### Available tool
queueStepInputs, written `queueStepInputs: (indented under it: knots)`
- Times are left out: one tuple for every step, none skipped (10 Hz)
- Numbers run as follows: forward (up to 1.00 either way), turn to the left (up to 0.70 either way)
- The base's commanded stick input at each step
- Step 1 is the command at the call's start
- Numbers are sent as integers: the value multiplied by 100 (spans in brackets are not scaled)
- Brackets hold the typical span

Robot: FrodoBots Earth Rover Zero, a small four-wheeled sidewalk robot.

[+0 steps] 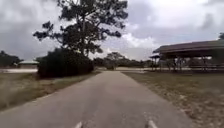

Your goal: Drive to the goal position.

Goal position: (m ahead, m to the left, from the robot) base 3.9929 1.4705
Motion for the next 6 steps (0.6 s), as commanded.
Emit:
queueStepInputs:
  knots:
    - [85, 0]
    - [85, 0]
    - [85, 0]
    - [85, 0]
    - [85, 0]
    - [85, 0]
